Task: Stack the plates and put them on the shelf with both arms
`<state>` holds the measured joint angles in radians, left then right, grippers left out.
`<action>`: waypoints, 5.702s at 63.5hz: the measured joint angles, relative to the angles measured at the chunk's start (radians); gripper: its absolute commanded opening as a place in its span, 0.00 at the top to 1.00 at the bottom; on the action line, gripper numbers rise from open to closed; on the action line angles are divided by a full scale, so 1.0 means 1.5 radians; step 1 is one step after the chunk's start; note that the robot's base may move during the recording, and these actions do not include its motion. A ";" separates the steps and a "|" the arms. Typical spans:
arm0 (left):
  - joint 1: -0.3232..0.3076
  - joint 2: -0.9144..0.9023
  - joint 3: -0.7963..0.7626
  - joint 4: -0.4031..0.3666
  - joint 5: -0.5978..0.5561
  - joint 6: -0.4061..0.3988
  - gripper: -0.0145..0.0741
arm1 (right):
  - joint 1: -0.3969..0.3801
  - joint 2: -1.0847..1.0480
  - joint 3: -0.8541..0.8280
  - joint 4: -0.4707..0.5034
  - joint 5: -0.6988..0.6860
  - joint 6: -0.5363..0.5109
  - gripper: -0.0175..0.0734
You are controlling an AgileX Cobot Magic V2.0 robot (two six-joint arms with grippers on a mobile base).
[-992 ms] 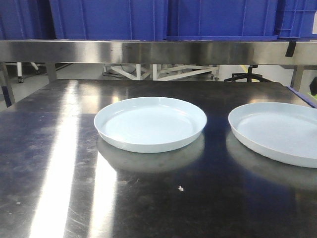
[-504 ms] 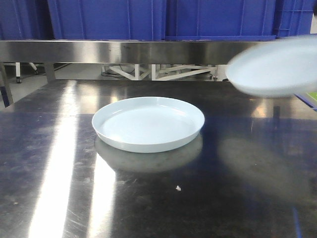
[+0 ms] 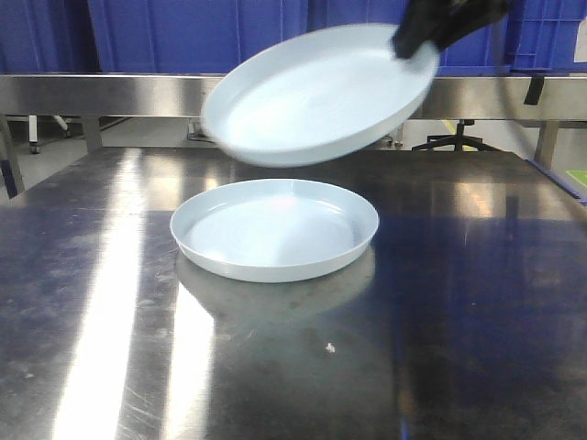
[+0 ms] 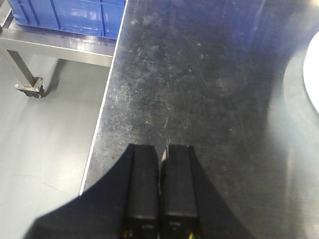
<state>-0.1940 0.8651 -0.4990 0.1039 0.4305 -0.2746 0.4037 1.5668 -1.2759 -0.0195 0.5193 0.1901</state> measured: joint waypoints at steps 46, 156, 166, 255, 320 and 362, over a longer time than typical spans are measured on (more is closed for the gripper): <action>0.000 0.000 0.000 0.000 0.000 0.000 0.74 | 0.050 0.179 -0.007 0.001 0.049 0.000 0.32; 0.000 0.000 0.000 0.000 0.000 0.000 0.74 | -0.333 -0.623 0.523 -0.034 -0.071 0.000 0.74; 0.000 0.000 0.000 0.000 0.000 0.000 0.74 | -0.333 -0.657 0.535 -0.034 -0.071 0.000 0.74; 0.000 0.000 0.000 0.000 0.000 0.000 0.74 | -0.333 -0.665 0.535 -0.034 -0.075 0.000 0.74; 0.000 0.000 0.000 0.000 0.000 0.000 0.74 | -0.332 -0.665 0.537 -0.034 -0.075 0.000 0.74; 0.000 0.059 0.000 0.000 -0.002 0.000 0.74 | -0.332 -0.667 0.537 -0.034 -0.075 0.000 0.74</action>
<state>-0.1940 0.9531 -0.4990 0.1039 0.4269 -0.2746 -0.0942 0.5665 -0.4706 -0.0709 0.4064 0.1895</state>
